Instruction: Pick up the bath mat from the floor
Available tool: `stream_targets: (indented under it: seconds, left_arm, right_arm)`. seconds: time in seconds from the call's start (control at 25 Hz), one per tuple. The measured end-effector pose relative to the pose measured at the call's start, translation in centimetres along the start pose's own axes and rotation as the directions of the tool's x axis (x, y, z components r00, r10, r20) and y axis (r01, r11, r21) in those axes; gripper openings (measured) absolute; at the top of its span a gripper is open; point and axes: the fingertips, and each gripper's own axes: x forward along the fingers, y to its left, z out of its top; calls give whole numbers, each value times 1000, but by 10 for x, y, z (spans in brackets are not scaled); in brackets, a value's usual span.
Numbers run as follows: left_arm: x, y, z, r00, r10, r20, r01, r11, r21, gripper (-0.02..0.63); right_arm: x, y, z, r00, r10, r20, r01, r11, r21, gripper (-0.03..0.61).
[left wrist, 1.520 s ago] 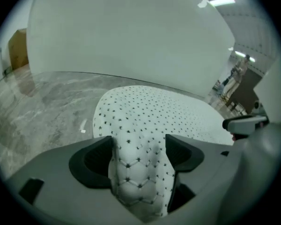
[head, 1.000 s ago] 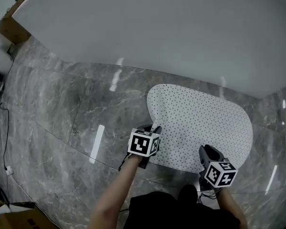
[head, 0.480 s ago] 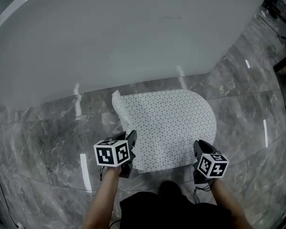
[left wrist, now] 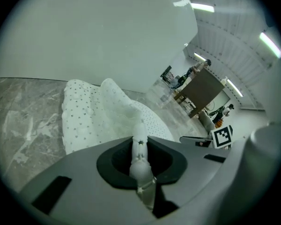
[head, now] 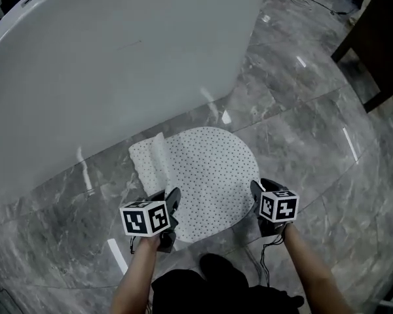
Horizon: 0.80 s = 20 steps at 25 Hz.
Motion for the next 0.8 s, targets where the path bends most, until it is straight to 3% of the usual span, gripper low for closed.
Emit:
stream_targets:
  seconds: [0.2, 0.32, 0.52, 0.68, 0.8]
  left_arm:
    - [19, -18, 2, 999, -39, -31, 40, 999, 36, 38]
    - [20, -18, 2, 999, -43, -32, 44, 998, 33, 38]
    - [8, -8, 1, 999, -43, -5, 43, 999, 17, 38]
    - [-6, 5, 1, 999, -36, 17, 36, 999, 4, 38]
    - [-16, 12, -1, 999, -28, 37, 29, 999, -16, 38]
  right_arm:
    - [28, -23, 18, 1000, -2, -12, 1, 998, -67, 248]
    - [44, -27, 22, 998, 34, -57, -37, 998, -46, 291]
    - [59, -31, 11, 986, 27, -162, -42, 995, -89, 299]
    - [60, -16, 11, 981, 75, -178, -90, 993, -75, 301]
    - [63, -5, 10, 984, 62, -165, -75, 994, -74, 310]
